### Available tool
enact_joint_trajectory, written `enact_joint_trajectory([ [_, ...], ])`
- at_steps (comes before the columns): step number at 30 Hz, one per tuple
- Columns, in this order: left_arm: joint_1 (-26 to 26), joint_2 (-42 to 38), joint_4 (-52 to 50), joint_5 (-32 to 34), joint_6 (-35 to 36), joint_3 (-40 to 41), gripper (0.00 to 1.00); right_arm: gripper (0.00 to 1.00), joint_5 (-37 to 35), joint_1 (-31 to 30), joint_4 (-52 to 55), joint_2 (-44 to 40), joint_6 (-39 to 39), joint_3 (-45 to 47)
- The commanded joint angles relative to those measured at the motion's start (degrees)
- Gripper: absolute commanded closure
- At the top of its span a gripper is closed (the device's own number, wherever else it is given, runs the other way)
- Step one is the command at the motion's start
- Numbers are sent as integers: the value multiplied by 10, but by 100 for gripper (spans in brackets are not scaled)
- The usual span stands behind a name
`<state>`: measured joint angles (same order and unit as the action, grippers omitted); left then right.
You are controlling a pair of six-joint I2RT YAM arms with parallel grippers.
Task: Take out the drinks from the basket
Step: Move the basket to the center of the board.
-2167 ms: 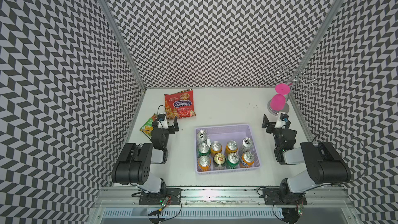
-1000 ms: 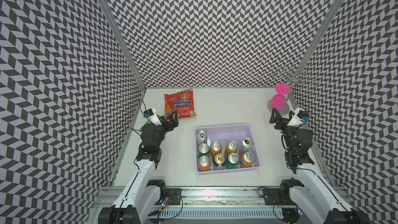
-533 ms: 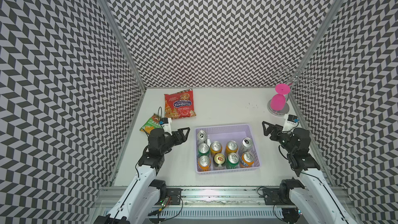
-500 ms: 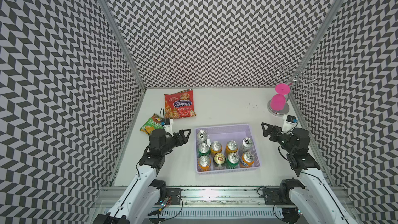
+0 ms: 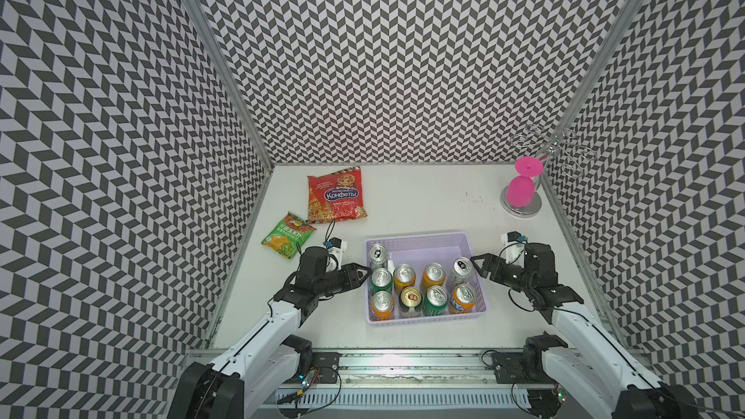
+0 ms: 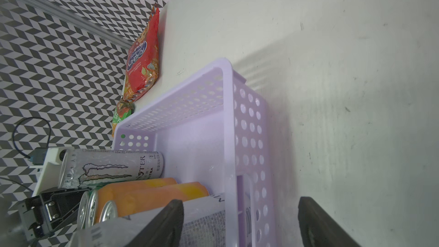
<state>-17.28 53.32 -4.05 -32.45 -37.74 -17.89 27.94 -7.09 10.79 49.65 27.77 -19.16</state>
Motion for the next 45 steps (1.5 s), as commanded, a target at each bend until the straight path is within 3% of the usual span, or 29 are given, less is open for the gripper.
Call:
enact_joint_trajectory([
  [1,-5,3,19,-5,-6,12,58,22,-6,-29,-22,-8,23,7],
  [9,-9,5,27,-6,-9,14,74,33,-13,-55,-30,4,30,18],
  [25,-10,10,40,-2,-15,7,99,71,-83,-61,-3,11,-3,-14],
  [38,-19,33,55,2,-17,-19,100,91,-70,-61,-42,42,-2,-27],
  [45,-23,50,79,21,-19,-34,100,94,-73,-61,-69,64,1,-40],
])
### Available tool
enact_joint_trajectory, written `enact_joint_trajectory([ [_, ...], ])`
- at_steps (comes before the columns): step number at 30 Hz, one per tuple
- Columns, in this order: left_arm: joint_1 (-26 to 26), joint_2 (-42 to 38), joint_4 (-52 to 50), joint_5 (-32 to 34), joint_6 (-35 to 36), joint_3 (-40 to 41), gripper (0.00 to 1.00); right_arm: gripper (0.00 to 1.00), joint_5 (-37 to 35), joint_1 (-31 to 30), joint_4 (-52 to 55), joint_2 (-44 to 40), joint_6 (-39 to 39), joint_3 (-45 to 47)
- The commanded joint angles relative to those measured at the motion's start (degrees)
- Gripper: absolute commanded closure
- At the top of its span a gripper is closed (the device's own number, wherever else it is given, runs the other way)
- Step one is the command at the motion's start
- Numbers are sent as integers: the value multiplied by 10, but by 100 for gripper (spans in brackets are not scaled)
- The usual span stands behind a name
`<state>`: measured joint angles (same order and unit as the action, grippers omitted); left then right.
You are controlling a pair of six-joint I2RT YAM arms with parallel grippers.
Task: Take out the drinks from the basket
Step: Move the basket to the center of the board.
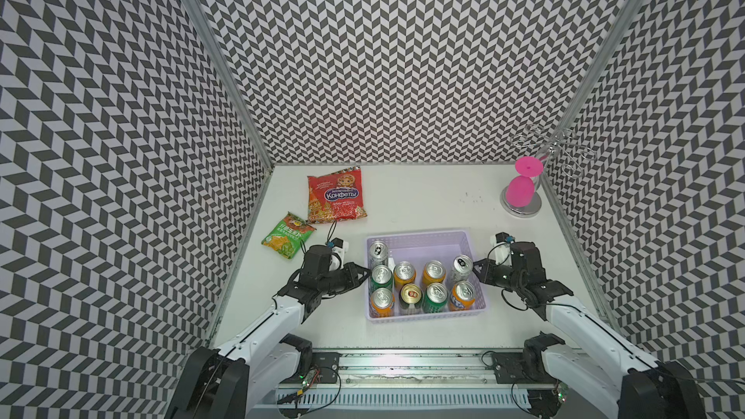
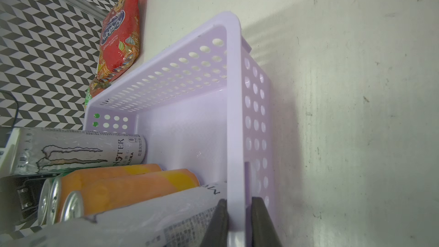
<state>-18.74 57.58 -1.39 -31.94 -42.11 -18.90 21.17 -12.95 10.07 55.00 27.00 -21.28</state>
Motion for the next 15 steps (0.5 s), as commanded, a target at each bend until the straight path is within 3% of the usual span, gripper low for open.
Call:
enact_joint_trajectory([
  [1,-8,10,56,20,24,-25,100,94,-7,-2,-66,13,9,-21],
  [15,-8,136,123,58,59,-117,100,95,-44,-1,-134,114,-16,-91],
])
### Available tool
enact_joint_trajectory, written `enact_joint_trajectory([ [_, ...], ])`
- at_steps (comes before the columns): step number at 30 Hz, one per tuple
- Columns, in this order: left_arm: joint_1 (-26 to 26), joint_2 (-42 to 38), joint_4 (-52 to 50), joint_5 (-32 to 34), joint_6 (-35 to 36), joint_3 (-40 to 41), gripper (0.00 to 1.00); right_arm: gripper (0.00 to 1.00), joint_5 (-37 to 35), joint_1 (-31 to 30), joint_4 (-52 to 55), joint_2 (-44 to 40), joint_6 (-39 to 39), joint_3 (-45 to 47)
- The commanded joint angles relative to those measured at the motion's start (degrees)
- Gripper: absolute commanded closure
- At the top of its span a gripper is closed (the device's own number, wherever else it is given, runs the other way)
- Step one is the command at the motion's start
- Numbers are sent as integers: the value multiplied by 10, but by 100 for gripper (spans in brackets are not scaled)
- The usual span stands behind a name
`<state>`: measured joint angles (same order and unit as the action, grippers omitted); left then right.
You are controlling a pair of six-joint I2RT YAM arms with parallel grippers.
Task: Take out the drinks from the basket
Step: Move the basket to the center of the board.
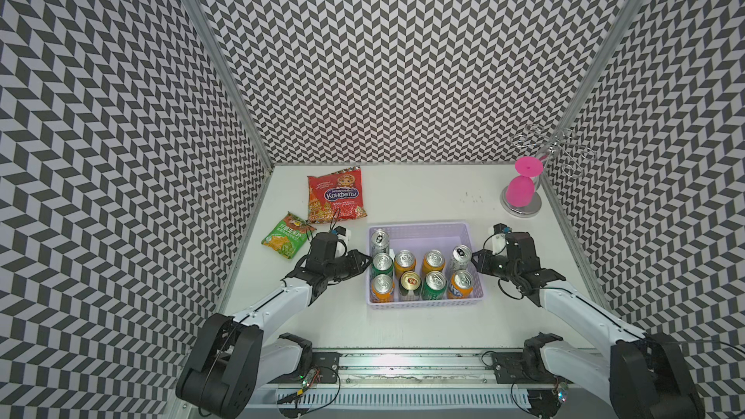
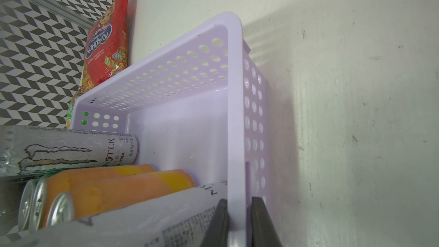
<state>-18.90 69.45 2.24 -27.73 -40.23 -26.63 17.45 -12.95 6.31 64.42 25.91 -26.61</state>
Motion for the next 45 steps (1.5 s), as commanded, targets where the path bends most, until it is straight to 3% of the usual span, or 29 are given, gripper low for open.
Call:
enact_joint_trajectory([
  [1,-7,26,88,21,41,-47,100,95,-10,-1,-100,32,-10,-47],
  [18,-3,219,135,81,76,-195,100,93,-29,5,-155,232,-34,-205],
  [23,5,280,142,59,69,-245,100,92,-33,13,-155,290,-44,-254],
  [34,20,315,149,49,59,-281,100,87,-48,24,-158,342,-66,-294],
  [37,27,302,144,53,62,-276,86,83,-53,29,-158,333,-73,-290],
  [40,35,279,137,62,69,-265,70,70,-58,34,-153,315,-87,-286],
  [43,48,249,128,71,74,-251,58,62,-82,39,-140,287,-98,-275],
  [45,55,228,121,78,79,-243,45,58,-100,41,-131,264,-105,-265],
])
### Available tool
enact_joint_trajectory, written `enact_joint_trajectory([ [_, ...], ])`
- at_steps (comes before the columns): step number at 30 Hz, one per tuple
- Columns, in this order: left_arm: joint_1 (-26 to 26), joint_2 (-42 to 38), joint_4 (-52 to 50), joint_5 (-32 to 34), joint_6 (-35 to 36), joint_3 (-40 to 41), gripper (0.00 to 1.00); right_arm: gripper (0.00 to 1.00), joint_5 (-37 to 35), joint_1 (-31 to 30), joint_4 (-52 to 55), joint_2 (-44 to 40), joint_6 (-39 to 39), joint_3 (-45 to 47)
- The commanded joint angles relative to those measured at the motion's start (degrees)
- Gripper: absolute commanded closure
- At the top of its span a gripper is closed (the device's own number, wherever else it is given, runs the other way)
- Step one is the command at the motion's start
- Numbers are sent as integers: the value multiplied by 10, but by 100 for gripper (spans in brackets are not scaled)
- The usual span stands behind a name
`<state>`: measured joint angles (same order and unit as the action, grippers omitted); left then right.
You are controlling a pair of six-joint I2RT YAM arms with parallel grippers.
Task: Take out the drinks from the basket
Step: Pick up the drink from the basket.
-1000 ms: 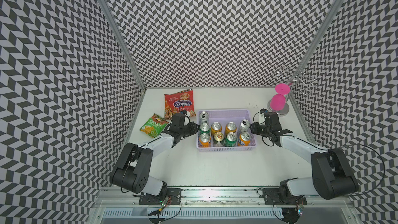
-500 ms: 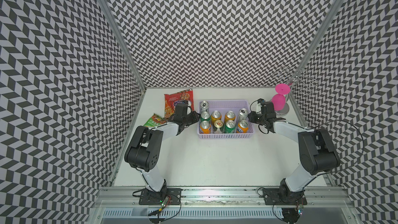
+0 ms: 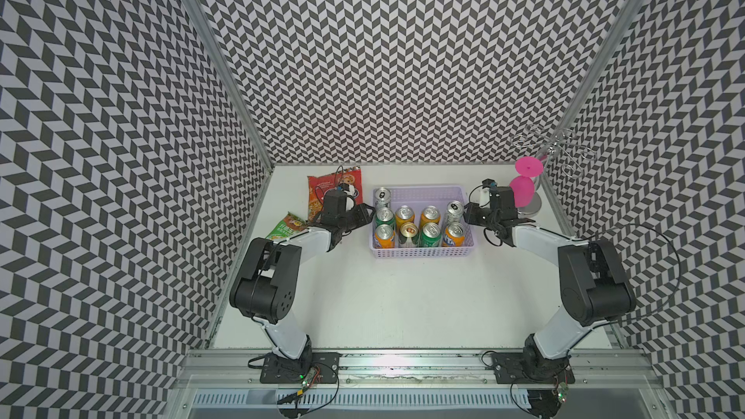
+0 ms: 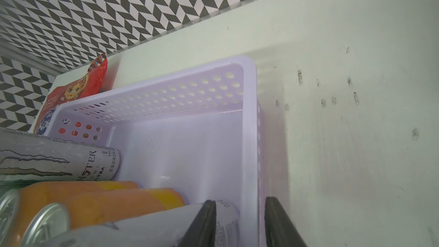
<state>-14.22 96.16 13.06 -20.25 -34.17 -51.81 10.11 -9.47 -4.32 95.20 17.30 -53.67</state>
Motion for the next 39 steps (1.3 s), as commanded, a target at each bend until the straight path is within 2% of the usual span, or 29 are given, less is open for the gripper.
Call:
enact_joint_trajectory([
  [1,11,-55,9,11,24,13,40,56,-36,7,-19,-59,-22,12],
  [6,10,-118,-21,44,52,13,25,48,-84,14,11,-130,-31,45],
  [8,4,-134,-35,53,64,3,20,41,-98,17,21,-161,-38,57],
  [14,-39,-124,-105,104,124,-64,12,4,-124,29,34,-231,-63,78],
  [15,-45,-119,-113,113,134,-73,11,0,-125,32,33,-241,-66,80],
  [25,-98,-21,-202,231,217,-193,2,0,-99,68,10,-273,-65,108],
  [34,-118,95,-299,261,274,-324,2,0,-101,68,4,-273,-65,119],
  [39,-129,134,-330,283,280,-359,4,1,-102,68,0,-276,-65,123],
])
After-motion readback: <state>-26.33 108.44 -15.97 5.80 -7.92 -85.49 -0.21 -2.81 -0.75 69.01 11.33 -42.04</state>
